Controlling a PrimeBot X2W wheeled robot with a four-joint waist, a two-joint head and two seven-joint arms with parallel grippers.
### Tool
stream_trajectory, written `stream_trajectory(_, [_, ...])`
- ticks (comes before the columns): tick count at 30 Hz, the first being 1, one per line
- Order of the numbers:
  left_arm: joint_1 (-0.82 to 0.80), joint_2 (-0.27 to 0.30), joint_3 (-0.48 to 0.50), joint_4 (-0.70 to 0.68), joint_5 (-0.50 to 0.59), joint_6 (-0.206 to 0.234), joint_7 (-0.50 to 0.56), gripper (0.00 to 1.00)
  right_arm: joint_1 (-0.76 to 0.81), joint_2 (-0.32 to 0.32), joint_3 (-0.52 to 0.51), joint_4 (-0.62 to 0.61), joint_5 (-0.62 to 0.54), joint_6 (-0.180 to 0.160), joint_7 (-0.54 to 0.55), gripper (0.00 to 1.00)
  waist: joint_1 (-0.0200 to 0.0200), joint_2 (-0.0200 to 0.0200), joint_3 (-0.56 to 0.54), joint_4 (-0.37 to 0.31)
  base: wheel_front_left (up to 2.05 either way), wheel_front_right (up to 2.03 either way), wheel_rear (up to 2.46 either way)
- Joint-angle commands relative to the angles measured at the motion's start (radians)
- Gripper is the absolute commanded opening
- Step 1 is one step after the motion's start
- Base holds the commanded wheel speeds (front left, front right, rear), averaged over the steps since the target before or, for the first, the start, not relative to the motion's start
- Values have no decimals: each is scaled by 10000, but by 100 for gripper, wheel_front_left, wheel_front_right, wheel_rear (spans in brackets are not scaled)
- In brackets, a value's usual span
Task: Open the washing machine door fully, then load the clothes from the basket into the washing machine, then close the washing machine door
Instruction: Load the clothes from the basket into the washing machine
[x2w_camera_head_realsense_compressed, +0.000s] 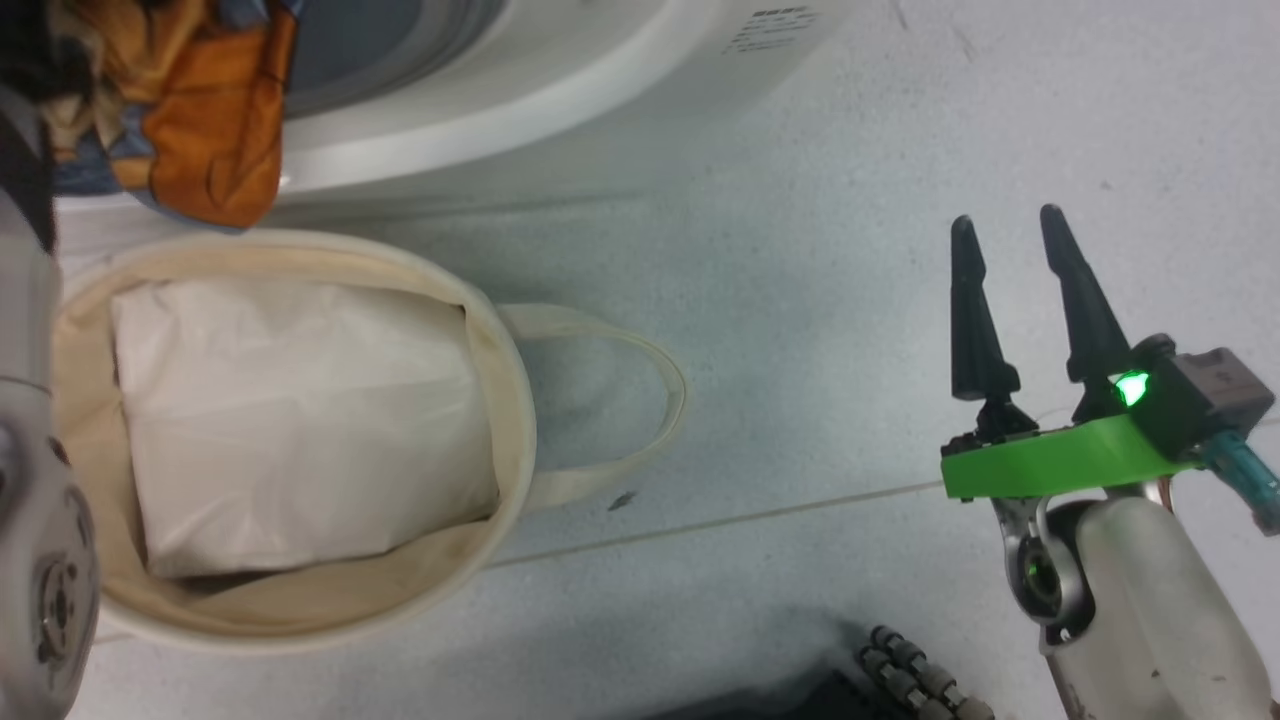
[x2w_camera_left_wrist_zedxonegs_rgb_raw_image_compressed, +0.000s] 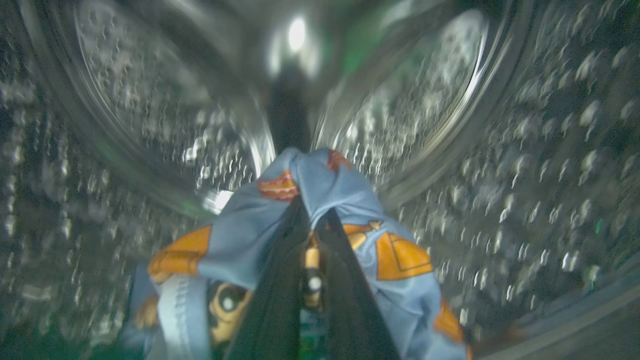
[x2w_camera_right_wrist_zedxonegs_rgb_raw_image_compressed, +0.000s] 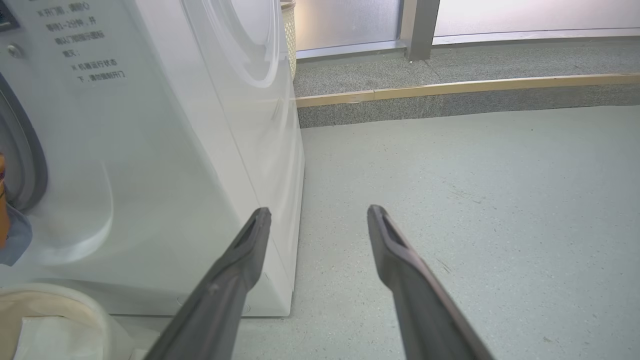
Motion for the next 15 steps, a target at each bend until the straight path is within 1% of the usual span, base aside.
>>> stream_trajectory(1, [-423,495,281,-1171,-59,56,-113,0,1,21,63,-387,-121,4,-124,100,-2,0,324,-15,0,0,0])
stream_trajectory(5, [98,264,1154,-3624,-198,-10,-117,0,-67,54,-66,-538,-191,4,-124,100,-2,0,526,49,0,0,0])
stream_trajectory(7, [480,115,1449,-4109,-101,-63,-117,0,-91,62,-61,-540,-216,4,-124,100,-2,0,524,88,0,0,0])
stream_trajectory(10, [862,-2,1414,-3665,237,-126,-118,0,-112,67,19,-486,-225,4,-124,100,-2,0,444,129,0,0,0])
stream_trajectory(12, [957,-11,1183,-2550,487,-143,-118,0,-100,57,63,-432,-222,4,-124,100,-2,0,349,144,0,0,0])
stream_trajectory(13, [905,22,1019,-1942,647,-135,-116,10,-95,49,83,-412,-216,4,-124,100,-2,0,314,142,0,0,0])
stream_trajectory(14, [813,24,964,-1275,686,-79,33,99,-92,41,96,-394,-210,4,-124,100,-2,0,278,138,0,0,0])
stream_trajectory(15, [679,43,854,-750,783,-22,186,100,-87,32,96,-383,-206,4,-124,100,-2,0,255,137,0,0,0])
